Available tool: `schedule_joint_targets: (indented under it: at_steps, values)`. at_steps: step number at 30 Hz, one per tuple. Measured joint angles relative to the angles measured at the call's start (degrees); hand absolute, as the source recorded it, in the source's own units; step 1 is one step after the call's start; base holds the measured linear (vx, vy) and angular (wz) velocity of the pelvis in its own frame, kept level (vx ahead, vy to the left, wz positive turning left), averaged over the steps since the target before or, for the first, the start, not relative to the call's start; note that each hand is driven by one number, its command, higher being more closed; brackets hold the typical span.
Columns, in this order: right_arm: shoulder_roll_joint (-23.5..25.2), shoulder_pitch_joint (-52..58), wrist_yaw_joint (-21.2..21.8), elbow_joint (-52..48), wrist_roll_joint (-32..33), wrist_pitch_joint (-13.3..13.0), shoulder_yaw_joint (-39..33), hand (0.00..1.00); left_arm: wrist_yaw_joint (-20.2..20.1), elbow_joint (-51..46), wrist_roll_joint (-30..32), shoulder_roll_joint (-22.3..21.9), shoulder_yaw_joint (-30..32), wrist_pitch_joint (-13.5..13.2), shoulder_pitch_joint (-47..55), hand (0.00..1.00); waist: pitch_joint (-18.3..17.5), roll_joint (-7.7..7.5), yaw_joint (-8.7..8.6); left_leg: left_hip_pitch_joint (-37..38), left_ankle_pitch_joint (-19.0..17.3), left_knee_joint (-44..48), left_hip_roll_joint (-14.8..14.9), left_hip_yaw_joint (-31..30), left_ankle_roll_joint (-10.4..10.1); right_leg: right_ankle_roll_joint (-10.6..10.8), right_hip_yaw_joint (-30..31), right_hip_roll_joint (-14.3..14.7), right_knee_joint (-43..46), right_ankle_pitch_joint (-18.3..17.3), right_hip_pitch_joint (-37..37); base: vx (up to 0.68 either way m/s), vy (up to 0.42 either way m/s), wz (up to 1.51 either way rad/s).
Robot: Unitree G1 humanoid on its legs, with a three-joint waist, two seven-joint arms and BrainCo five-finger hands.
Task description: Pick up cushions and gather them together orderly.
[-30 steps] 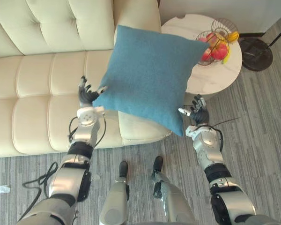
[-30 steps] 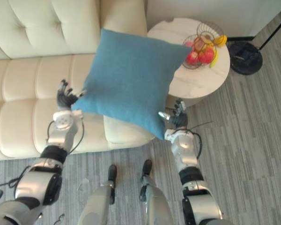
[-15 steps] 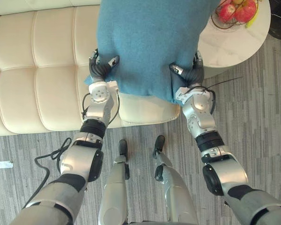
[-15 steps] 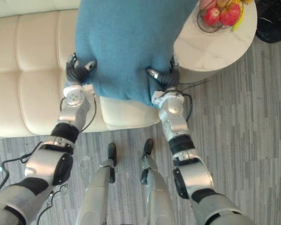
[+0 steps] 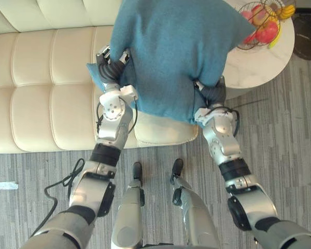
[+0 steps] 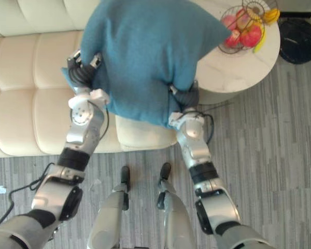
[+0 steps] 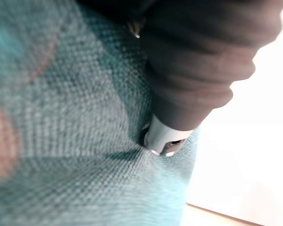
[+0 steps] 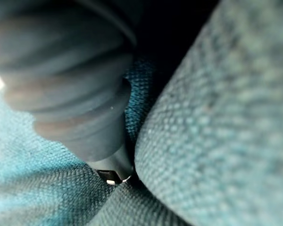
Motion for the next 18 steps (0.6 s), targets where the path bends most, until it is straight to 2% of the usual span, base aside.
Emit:
schedule_joint_targets:
  at_steps: [2,4,7,8,11,14,18]
  values:
    - [1.04,8.23,0.01,-7.65,-2.06,-0.46,0.4,1.0,-0.01,-8.67,1.44,-3.21,-0.67,-1.23,9.86,1.0,-0.29,0.04,0.0,4.28,-0.15,-1.63,-0.12,1.23,-0.12,0.21,-0.19,-0.44,1.65,-2.04,2.89,0.08,0.008,0.08]
    - [1.17,11.21,0.01,-10.25,-3.27,-0.51,0.74,1.0,-0.01,-11.74,1.77,-4.08,-1.44,-1.39,13.96,1.0,-0.9,0.09,-0.03,5.32,-0.18,-1.95,-0.26,1.25,-0.11,0.21,-0.28,-0.56,1.97,-2.52,3.7,0.06,0.011,0.05]
    - [1.33,21.29,0.8,-16.44,-5.94,-0.81,2.66,1.0,-0.38,-18.35,1.76,-5.0,-4.37,-1.6,26.72,1.0,-4.69,0.76,0.08,8.77,-0.27,-3.89,-0.51,1.19,-0.03,0.74,-0.32,-0.57,1.77,-3.47,6.44,0.07,0.016,0.04]
    - [1.38,22.57,1.2,-16.8,-6.03,-0.83,2.69,1.0,-0.69,-18.74,1.75,-4.99,-4.77,-1.6,28.25,1.0,-5.13,0.87,0.12,9.47,-0.28,-4.2,-0.56,1.18,-0.03,0.81,-0.31,-0.57,1.73,-3.61,6.97,0.09,0.022,0.05]
    - [1.4,31.45,3.14,-18.2,-6.04,-0.86,3.84,1.0,-2.97,-22.0,1.61,-4.59,-8.3,-2.5,39.82,1.0,-10.63,1.88,0.17,13.81,-0.4,-6.63,-0.95,1.14,0.2,1.19,-0.29,-0.52,0.05,-4.05,11.03,0.09,0.038,0.03]
    - [1.18,34.35,4.16,-18.23,-6.27,-0.89,4.73,1.0,-4.01,-23.16,1.59,-2.24,-10.02,-2.7,44.19,1.0,-12.87,2.27,0.15,16.08,-0.36,-7.96,-1.06,0.97,0.32,1.38,-0.19,-0.24,-1.5,-3.92,13.86,0.04,0.026,0.04]
    - [-0.06,35.98,4.68,-18.23,-9.96,-0.98,4.87,1.0,-4.9,-23.92,1.77,-0.09,-12.08,-2.67,48.31,1.0,-15.34,2.59,0.13,17.89,-0.64,-8.2,-1.53,-0.68,0.79,1.68,-0.92,-0.13,-3.19,-3.86,16.76,0.02,0.019,0.12]
